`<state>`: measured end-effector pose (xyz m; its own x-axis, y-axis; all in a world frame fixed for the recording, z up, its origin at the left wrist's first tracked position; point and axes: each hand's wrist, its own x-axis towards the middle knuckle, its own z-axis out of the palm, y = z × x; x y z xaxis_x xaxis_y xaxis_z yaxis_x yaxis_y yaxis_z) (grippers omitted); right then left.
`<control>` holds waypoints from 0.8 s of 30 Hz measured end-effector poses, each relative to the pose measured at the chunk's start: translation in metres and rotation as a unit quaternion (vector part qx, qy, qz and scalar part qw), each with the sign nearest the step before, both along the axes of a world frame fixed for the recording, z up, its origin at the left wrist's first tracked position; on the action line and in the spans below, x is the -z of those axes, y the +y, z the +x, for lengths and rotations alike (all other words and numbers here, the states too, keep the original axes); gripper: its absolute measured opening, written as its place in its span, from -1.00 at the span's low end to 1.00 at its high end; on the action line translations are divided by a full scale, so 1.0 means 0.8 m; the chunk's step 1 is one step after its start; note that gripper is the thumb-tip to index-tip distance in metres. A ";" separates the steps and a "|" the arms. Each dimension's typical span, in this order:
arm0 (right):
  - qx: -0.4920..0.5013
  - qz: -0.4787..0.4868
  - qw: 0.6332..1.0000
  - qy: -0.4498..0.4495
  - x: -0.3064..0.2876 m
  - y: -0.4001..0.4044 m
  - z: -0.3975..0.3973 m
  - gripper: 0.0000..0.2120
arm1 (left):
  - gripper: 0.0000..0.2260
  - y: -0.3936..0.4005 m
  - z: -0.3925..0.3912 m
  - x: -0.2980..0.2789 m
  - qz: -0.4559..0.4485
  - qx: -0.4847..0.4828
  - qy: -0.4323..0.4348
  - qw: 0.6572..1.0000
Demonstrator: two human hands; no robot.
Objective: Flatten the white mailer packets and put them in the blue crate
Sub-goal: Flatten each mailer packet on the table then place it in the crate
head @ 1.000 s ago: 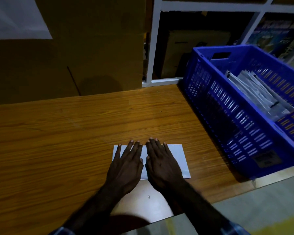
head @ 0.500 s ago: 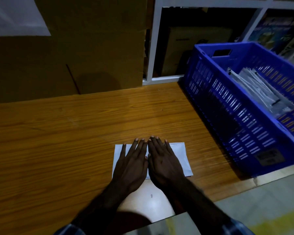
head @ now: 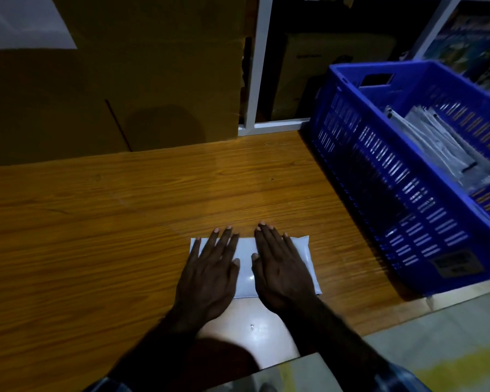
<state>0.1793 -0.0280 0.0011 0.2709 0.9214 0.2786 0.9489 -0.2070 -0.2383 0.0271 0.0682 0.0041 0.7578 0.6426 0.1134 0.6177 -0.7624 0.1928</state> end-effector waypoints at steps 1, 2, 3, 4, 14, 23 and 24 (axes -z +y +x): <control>0.015 -0.009 1.000 -0.001 0.000 -0.005 0.008 -0.50 | -0.50 0.004 -0.008 0.000 -0.004 -0.014 -0.003 1.000; 0.033 -0.022 0.999 -0.006 -0.001 -0.013 0.018 -0.48 | -0.50 0.008 -0.017 0.001 -0.004 -0.028 -0.005 1.000; 0.050 -0.037 0.998 -0.014 -0.001 -0.021 0.030 -0.46 | -0.49 0.012 -0.026 0.001 -0.003 -0.039 -0.003 0.999; 0.066 -0.050 0.996 -0.021 0.000 -0.029 0.042 -0.45 | -0.48 0.015 -0.034 0.001 -0.003 -0.046 0.001 0.999; 0.019 -0.033 0.999 -0.016 -0.024 -0.005 0.014 -0.44 | -0.47 0.006 -0.001 -0.013 0.008 -0.012 -0.006 1.000; -0.026 0.010 1.000 0.008 0.009 -0.007 -0.018 -0.52 | -0.50 -0.015 0.016 0.000 0.021 0.046 0.007 0.999; -0.027 0.010 1.000 0.009 0.007 -0.008 -0.018 -0.52 | -0.50 -0.015 0.016 0.000 0.021 0.045 0.008 0.999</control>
